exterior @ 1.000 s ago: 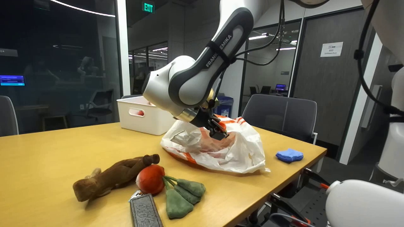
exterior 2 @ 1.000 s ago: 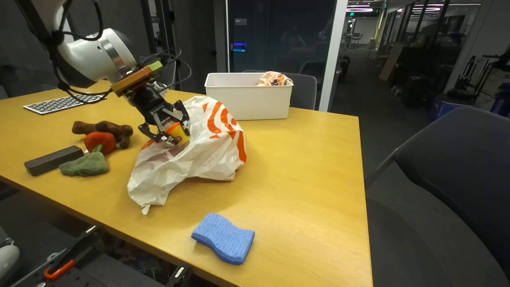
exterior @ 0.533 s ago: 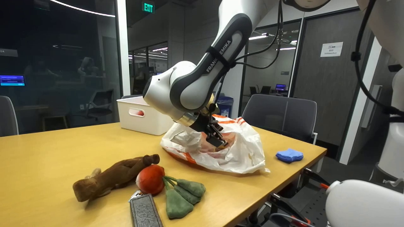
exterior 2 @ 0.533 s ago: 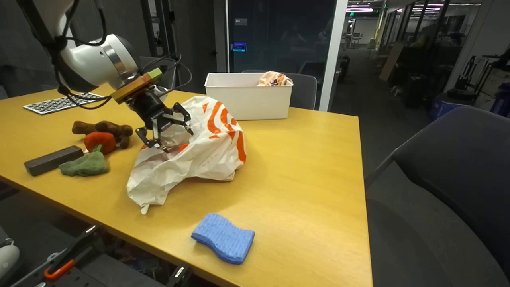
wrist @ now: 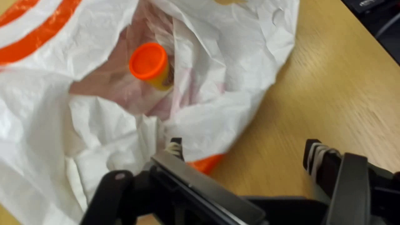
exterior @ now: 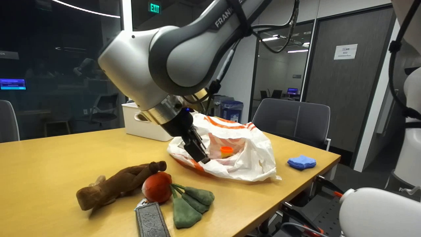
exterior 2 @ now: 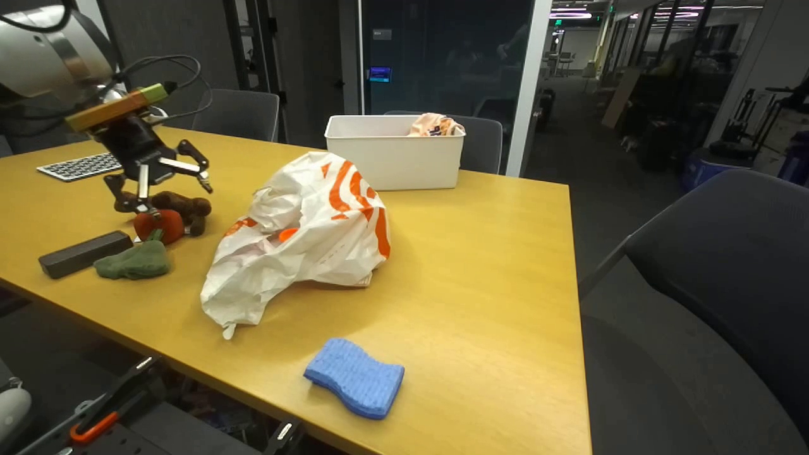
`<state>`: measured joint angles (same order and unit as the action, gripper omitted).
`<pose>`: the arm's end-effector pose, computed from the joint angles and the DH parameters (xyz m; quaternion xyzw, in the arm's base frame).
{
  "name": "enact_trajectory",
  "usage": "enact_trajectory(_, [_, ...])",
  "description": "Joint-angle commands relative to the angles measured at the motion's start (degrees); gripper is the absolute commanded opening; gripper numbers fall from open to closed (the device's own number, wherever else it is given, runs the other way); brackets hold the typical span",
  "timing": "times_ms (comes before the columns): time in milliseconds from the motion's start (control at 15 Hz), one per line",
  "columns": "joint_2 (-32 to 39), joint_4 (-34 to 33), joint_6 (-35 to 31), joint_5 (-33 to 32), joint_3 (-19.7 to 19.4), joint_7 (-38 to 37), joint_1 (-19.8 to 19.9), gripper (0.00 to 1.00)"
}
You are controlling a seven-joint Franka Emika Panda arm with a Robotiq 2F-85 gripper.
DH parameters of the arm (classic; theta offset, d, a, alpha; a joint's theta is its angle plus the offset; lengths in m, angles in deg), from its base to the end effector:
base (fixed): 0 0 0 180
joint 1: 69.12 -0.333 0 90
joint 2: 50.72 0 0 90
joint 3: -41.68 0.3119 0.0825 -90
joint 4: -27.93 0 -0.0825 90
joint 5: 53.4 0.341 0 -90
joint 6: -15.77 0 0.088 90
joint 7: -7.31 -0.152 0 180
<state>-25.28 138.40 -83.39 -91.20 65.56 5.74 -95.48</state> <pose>0.3899 0.3328 0.2409 0.7824 0.5208 -0.1562 0.3036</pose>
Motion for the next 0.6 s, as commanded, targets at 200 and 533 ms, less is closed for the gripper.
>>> enact_trajectory(200, [1.6,-5.1,-7.2,-1.6,2.5,10.0,-7.2,1.0])
enact_trajectory(533, [6.7,-10.5,-14.8,-6.1,0.4,21.4,-9.0,1.0])
